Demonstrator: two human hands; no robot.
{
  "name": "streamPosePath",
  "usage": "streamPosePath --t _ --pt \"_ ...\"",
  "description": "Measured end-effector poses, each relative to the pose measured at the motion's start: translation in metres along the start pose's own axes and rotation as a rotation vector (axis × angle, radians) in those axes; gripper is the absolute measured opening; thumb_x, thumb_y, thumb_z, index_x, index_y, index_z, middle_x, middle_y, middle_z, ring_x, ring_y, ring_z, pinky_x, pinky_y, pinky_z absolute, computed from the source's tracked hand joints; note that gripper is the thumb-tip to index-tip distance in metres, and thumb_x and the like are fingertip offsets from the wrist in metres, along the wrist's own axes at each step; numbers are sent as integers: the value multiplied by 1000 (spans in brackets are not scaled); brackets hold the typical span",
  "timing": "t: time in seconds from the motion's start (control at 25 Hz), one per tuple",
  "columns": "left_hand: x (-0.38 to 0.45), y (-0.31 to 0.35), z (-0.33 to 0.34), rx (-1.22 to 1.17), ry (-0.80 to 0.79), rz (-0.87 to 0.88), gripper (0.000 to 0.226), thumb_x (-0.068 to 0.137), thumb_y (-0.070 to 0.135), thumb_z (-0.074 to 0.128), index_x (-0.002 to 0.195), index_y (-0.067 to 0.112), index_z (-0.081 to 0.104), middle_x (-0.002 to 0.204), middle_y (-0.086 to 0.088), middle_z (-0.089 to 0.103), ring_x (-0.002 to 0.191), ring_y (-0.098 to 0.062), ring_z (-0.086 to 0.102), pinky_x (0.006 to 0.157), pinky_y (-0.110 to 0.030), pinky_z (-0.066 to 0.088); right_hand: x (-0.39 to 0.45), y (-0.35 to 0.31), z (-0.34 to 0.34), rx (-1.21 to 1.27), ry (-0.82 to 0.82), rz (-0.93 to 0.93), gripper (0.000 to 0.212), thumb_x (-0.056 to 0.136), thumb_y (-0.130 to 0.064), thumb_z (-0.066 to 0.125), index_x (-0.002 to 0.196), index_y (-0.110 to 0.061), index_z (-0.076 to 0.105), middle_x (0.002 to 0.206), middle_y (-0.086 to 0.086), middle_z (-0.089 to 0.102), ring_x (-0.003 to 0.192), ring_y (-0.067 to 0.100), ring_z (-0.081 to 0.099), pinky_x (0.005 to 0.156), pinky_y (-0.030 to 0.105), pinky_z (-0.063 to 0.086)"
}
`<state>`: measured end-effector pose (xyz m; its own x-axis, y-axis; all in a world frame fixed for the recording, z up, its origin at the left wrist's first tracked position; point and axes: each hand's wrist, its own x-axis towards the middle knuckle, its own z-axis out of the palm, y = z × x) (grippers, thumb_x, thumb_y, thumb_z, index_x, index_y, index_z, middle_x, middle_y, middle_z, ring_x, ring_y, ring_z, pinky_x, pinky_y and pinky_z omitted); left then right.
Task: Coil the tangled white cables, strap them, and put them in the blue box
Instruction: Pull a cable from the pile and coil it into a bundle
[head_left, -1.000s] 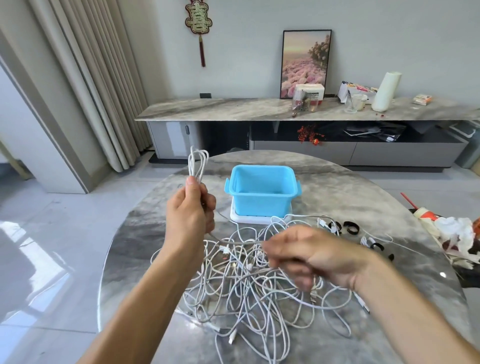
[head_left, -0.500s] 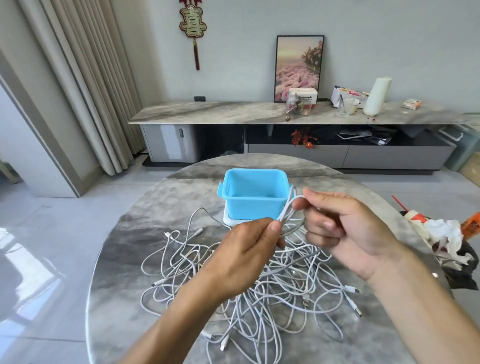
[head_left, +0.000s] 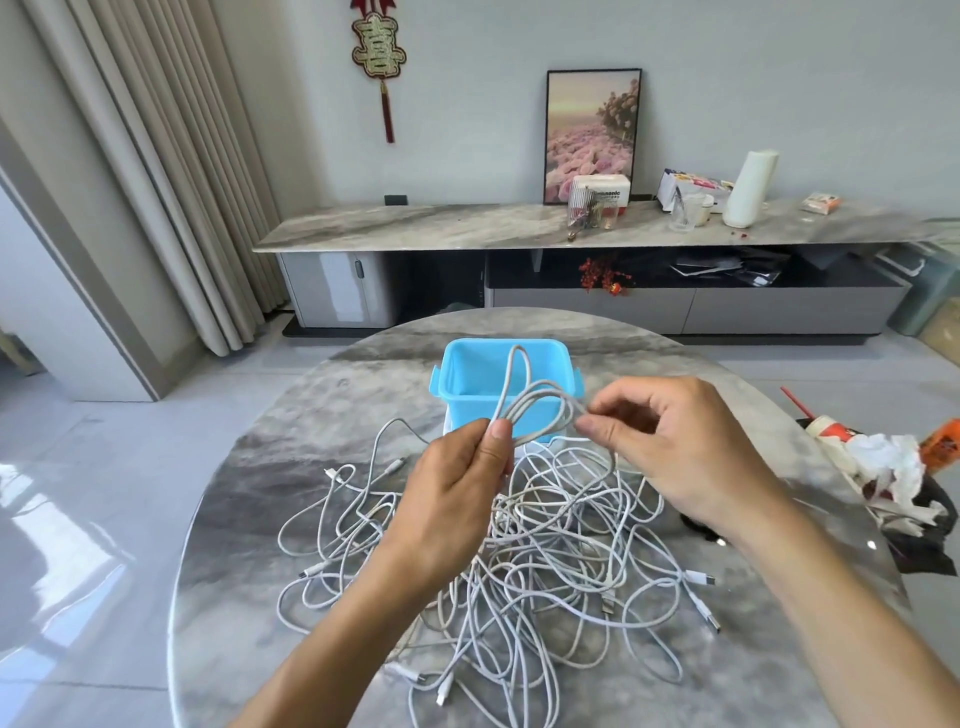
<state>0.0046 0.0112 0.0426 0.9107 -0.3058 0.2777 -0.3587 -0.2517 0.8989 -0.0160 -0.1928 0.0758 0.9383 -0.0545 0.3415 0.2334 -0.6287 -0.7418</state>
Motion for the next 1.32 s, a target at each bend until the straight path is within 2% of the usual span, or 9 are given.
streamPosePath --t 0.16,0.28,0.44,0.56,0.72,0.8,0.92,1.0,1.32 --pt "-1 4 2 12 -11 -2 48 100 46 37 70 18 61 52 11 45 49 -4 35 52 -22 29 -4 -18 8 781 -104 247 15 76 -13 72 80 1 69 62 11 61 51 17 58 49 27 53" --pt "-6 11 8 -197 -108 -129 44 100 45 37 68 25 59 63 -13 57 54 -12 39 51 -26 33 -8 -23 27 1006 -16 342 15 74 -14 70 80 -1 69 63 9 60 50 15 57 47 25 53" --pt "-11 13 15 -387 -206 -307 42 102 37 39 84 5 58 57 1 46 50 -9 36 47 -18 29 -7 -16 50 846 253 286 9 86 -6 70 77 -5 69 58 5 61 49 14 56 49 25 51" --pt "-11 14 14 -428 -252 -339 42 104 34 40 81 17 71 65 -5 42 53 -8 34 48 -17 27 -10 -7 56 484 362 67 12 91 -13 69 79 -9 68 64 0 63 57 10 54 55 25 46" --pt "-14 14 13 -308 -314 -284 42 103 43 41 72 19 58 68 -13 46 53 -12 36 48 -19 29 -15 -4 62 31 559 -224 8 91 -15 70 87 -9 72 78 -1 62 65 9 56 61 20 44" --pt "-15 14 14 -290 -266 -234 42 103 39 39 72 19 59 69 -13 52 54 -12 40 50 -19 33 -13 -4 64 9 601 -213 9 89 -15 73 96 -10 72 92 1 58 67 9 55 62 13 43" --pt "-15 13 15 -269 -168 -211 39 104 32 37 78 12 57 62 2 58 52 -8 42 52 -17 36 -10 -11 65 351 389 177 12 91 -23 70 102 -17 68 98 0 64 68 11 61 59 20 49" --pt "-14 8 15 -230 -155 -178 36 104 33 40 75 16 54 64 4 61 54 -9 46 54 -20 38 -12 -21 63 772 113 421 19 95 -16 60 80 -13 71 73 12 65 53 21 58 46 31 46" --pt "-14 11 16 -317 -217 -187 34 103 28 40 75 12 51 62 -5 55 52 -13 48 51 -17 38 -10 -19 58 896 6 415 27 94 -15 53 71 -2 58 61 19 54 44 30 50 43 34 47"
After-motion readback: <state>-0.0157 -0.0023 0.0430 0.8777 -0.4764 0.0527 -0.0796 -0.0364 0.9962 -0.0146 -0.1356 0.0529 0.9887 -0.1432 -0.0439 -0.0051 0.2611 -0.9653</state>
